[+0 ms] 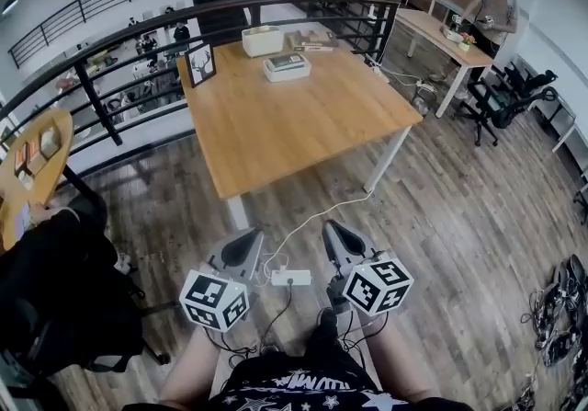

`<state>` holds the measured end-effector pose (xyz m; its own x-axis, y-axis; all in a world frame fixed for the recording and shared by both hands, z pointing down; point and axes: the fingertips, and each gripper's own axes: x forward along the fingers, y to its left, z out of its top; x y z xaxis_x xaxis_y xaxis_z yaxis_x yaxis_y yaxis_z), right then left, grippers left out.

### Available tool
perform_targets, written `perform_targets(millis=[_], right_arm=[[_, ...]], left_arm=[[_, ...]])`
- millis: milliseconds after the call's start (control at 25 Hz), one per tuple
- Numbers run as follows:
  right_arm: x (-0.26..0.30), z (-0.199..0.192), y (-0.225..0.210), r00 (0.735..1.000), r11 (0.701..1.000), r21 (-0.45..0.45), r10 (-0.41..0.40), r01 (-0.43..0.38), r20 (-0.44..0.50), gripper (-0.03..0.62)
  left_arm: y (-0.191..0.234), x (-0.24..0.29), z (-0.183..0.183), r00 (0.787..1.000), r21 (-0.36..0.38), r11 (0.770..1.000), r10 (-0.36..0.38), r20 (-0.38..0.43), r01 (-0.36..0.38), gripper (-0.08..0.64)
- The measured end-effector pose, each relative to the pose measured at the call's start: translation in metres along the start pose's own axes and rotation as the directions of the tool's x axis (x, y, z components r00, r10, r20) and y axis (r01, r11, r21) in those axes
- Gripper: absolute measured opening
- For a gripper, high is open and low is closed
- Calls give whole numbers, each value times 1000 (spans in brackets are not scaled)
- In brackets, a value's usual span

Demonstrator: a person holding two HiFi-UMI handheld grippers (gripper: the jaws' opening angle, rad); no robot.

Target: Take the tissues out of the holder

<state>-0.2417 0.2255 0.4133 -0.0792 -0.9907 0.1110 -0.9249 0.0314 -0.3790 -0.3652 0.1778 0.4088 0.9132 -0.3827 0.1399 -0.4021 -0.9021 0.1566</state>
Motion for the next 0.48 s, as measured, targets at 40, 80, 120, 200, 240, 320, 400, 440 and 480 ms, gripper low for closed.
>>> perform_targets(millis=[40,80,120,200,240,320,400,440,480], right_arm=[[4,6,-11,1000,1000,6,9,-9,0,18],[8,14,-23,1000,1000,4,15,-15,2,18],[11,21,-34,1000,1000,-1,19,-19,6,18],[17,35,-57,1000,1000,-7,28,-28,9,18],[20,41,-69,999,999,-5,34,-34,11,18],[24,53,-92,999,999,7,45,-45,16,18],[26,63,-114,998,998,23,56,-57,17,18],[26,69,-125,998,998,26,64,-64,14,18],[27,73,-135,997,997,23,72,-72,10,18]], left_arm=[[-3,11,2,1000,2,1000,7,-3,-7,12],[-5,22,4,1000,7,1000,13,-4,-13,12],[-7,34,7,1000,13,1000,22,-4,-22,12],[-10,56,13,999,17,999,44,5,-45,12],[-12,68,16,998,16,998,54,10,-54,12],[-18,91,20,998,18,998,64,14,-65,12],[-26,113,23,997,26,997,69,13,-70,12],[-31,125,25,997,28,997,74,13,-74,12],[-34,135,27,997,28,996,80,15,-81,12]])
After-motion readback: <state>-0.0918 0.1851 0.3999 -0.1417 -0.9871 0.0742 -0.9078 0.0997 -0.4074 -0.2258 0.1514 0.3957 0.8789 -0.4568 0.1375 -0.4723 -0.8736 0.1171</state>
